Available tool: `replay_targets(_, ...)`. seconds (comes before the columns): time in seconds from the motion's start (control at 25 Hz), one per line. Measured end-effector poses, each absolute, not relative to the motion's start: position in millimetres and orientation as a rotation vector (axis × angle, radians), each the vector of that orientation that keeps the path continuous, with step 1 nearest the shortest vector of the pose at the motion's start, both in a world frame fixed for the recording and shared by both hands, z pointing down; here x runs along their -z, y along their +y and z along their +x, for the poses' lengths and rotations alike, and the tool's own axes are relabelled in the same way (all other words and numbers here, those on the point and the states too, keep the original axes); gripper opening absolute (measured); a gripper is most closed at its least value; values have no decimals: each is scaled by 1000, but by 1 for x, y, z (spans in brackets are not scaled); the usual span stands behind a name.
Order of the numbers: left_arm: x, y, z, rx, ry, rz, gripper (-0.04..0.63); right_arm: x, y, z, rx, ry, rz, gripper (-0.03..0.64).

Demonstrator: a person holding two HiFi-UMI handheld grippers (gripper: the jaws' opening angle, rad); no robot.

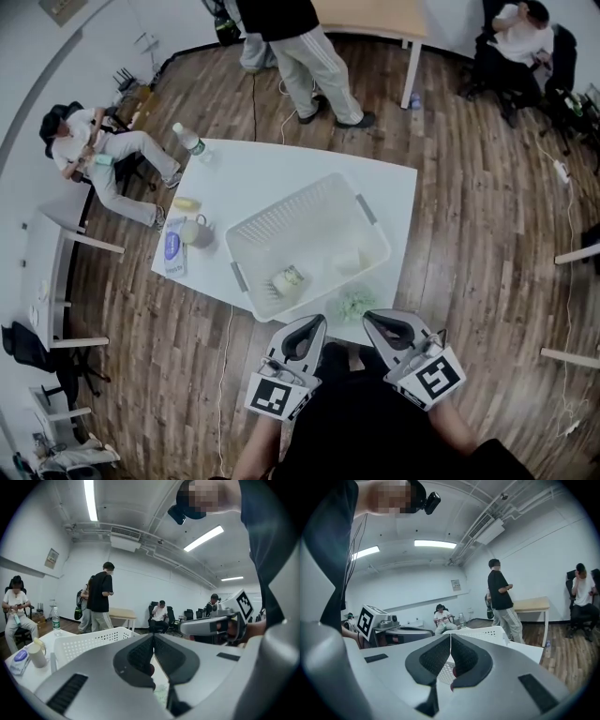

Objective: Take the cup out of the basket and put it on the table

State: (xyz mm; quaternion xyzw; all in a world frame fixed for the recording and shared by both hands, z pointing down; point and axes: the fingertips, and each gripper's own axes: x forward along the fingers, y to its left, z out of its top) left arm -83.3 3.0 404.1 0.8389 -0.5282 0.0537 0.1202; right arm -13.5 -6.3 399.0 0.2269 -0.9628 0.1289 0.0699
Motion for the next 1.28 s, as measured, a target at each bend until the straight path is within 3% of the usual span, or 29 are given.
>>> replay_targets(0.84,-443,-101,-102,-548,-1134,2659,16,-406,-22,12,-425,-2775,1004,25)
replay_targets(0.96,-456,-114,-98,-638,-1042,2692,65,-407,-23,17,-431,-2753,1044,25)
replay_targets(1.28,-503,-138,-79,-835,-795,2701,107,-408,-26,24,-446,-2718,1110,25)
